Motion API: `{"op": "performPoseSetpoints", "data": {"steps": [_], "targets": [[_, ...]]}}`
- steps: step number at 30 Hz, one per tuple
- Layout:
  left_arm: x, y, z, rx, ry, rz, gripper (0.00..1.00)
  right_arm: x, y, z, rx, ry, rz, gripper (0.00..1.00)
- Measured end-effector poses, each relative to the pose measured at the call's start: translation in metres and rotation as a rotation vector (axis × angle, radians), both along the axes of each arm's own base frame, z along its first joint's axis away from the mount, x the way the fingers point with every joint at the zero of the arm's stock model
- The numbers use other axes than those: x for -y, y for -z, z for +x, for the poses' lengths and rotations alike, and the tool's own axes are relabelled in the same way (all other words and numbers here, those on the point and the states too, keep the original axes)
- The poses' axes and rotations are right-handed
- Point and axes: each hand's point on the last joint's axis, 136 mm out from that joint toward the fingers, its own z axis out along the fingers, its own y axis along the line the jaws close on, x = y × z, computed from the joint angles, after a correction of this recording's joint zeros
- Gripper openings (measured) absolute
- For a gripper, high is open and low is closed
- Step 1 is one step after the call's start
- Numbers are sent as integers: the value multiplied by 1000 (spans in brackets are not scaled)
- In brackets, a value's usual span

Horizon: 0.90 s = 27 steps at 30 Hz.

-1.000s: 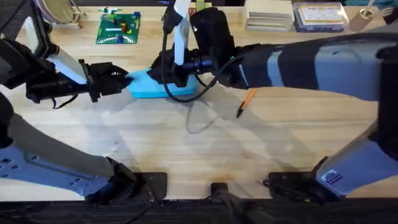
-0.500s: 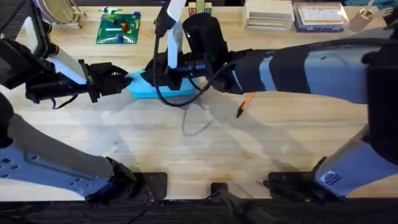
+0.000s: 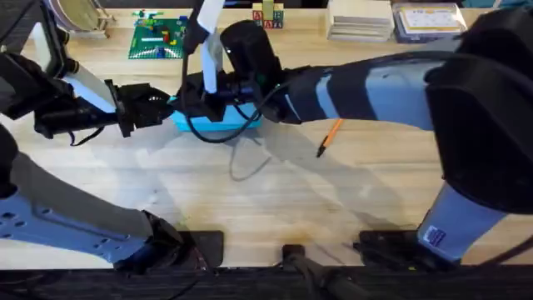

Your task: Unzip the bag, pick up the pens from the table one at a time and place them inside, then zip the bag closed.

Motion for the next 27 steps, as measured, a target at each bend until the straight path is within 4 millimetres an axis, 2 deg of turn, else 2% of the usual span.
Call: {"op": "performPoseSetpoints", "data": {"steps": [27], "targets": [[0,0,0,1,1,4,42,-9,3,-4,-16,-10,-1,30]]}}
